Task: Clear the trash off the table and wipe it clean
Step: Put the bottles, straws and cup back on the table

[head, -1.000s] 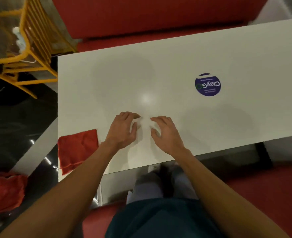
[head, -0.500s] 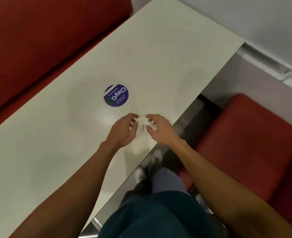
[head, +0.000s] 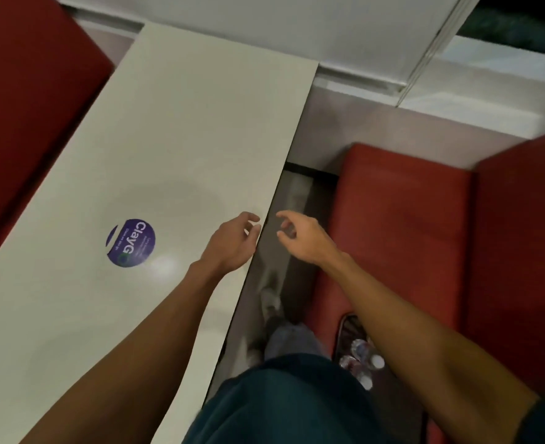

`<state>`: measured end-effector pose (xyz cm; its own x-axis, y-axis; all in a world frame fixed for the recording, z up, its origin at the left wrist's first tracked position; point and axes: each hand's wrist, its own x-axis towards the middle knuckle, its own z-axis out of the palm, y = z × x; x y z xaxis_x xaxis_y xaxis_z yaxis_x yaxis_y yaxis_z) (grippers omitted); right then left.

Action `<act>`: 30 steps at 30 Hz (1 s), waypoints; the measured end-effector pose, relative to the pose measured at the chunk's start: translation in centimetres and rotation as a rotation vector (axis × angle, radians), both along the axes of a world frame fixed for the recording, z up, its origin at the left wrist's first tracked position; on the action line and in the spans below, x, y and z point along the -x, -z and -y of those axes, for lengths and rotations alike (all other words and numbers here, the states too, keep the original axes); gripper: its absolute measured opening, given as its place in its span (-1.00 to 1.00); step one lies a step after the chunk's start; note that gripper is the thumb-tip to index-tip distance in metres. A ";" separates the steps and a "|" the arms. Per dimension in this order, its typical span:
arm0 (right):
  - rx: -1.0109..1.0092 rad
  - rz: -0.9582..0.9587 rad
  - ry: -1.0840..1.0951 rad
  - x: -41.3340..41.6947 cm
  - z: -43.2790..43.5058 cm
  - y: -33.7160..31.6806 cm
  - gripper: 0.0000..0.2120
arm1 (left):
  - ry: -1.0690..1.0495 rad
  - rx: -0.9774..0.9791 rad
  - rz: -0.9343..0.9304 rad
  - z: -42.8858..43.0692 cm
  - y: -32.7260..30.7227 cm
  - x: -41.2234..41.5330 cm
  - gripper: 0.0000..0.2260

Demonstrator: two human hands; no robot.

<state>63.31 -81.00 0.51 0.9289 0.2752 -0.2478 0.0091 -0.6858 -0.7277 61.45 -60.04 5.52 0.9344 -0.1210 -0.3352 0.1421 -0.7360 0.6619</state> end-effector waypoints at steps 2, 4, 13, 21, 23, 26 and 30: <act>0.000 0.002 0.054 1.2 1.3 0.5 -0.57 | 0.060 -0.001 0.004 1.2 0.0 0.1 -0.74; 0.006 -0.011 0.112 3.0 2.6 0.9 -0.56 | 0.111 0.011 -0.004 2.4 0.3 0.8 -0.73; 0.039 -0.047 0.363 14.6 8.0 1.6 -0.62 | 0.269 0.055 -0.054 7.9 3.2 8.2 -0.77; 0.135 -0.130 0.470 25.6 12.2 3.0 -0.64 | 0.386 0.132 -0.104 13.1 7.4 16.7 -0.80; 0.162 -0.161 0.470 27.7 13.1 3.7 -0.64 | 0.399 0.156 -0.134 14.5 8.2 18.4 -0.80; 0.261 -0.176 0.444 30.3 14.1 4.7 -0.62 | 0.410 0.178 -0.180 16.4 9.5 20.8 -0.81; 0.398 -0.143 0.392 32.3 15.1 6.9 -0.58 | 0.461 0.192 -0.235 18.9 11.8 23.1 -0.78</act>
